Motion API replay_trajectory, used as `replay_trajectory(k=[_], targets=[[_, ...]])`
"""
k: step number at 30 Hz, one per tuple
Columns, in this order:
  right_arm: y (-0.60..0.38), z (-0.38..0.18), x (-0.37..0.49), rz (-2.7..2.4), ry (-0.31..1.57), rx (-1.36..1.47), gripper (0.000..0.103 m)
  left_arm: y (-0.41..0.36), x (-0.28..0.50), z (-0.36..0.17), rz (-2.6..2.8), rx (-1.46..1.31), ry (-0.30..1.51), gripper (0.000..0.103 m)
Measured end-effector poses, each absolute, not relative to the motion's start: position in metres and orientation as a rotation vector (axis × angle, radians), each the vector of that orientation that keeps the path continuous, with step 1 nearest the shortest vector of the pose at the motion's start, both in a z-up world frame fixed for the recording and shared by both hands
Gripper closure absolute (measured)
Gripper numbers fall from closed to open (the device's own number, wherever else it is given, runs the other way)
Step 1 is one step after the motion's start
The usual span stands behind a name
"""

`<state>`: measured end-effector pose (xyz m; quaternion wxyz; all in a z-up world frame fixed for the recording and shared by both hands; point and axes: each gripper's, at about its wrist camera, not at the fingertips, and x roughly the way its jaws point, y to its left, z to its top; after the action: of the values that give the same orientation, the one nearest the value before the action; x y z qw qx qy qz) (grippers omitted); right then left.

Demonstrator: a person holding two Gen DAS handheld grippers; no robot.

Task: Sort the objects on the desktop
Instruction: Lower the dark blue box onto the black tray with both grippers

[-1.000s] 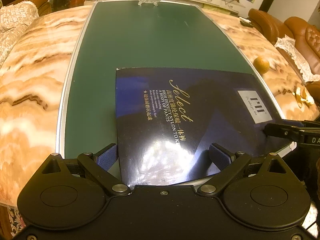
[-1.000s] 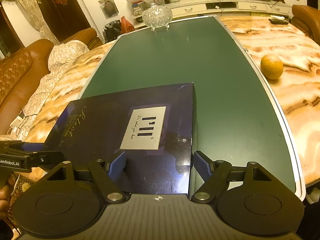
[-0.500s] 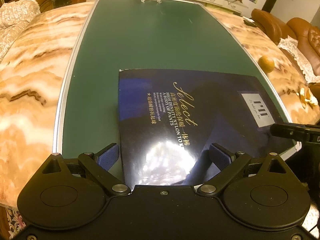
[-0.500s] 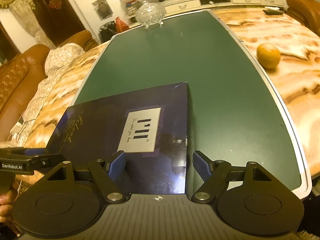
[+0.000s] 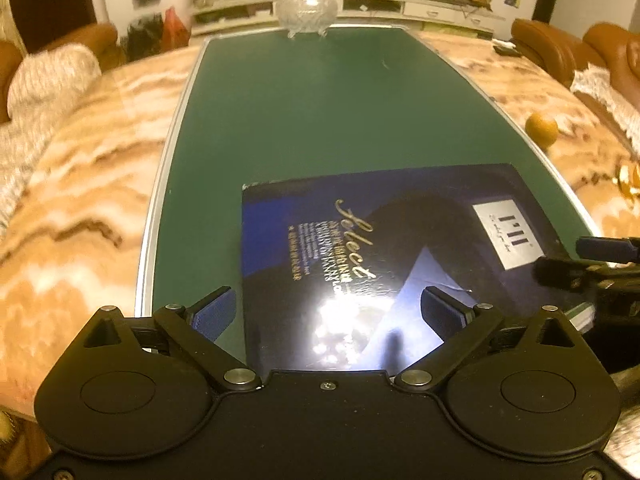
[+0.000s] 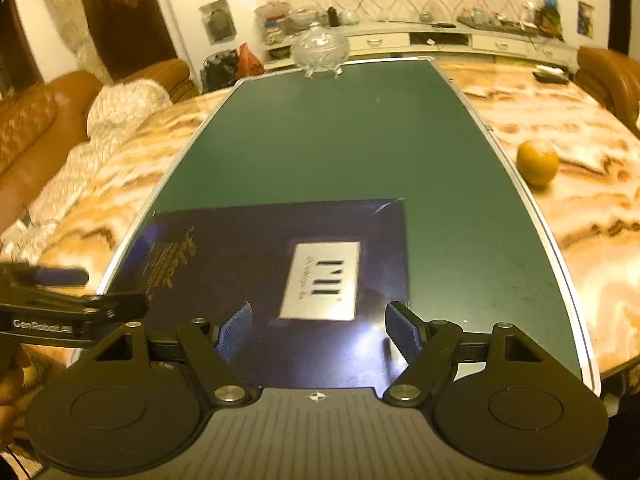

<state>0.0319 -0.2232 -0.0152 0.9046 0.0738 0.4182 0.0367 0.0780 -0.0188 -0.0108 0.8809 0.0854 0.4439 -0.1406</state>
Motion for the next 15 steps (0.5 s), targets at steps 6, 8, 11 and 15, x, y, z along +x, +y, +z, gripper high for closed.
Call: replay_trajectory(k=[6, 8, 11, 15], targets=[[-0.211, -0.03, 0.036, 0.061, 0.911, 0.145, 0.025, -0.028, 0.078, -0.025, -0.307, 0.196, 0.954, 0.002], [-0.21, -0.033, 0.036, 0.051, 0.918, 0.138, 0.025, -0.028, 0.078, -0.03, -0.306, 0.199, 0.963, 0.002], [-0.207, -0.036, 0.035, 0.042, 0.922, 0.109, 0.025, -0.028, 0.078, -0.037, -0.309, 0.196, 0.981, 0.002], [-0.203, -0.037, 0.034, 0.036, 0.918, 0.078, 0.025, -0.027, 0.077, -0.043, -0.306, 0.198, 0.983, 0.002]])
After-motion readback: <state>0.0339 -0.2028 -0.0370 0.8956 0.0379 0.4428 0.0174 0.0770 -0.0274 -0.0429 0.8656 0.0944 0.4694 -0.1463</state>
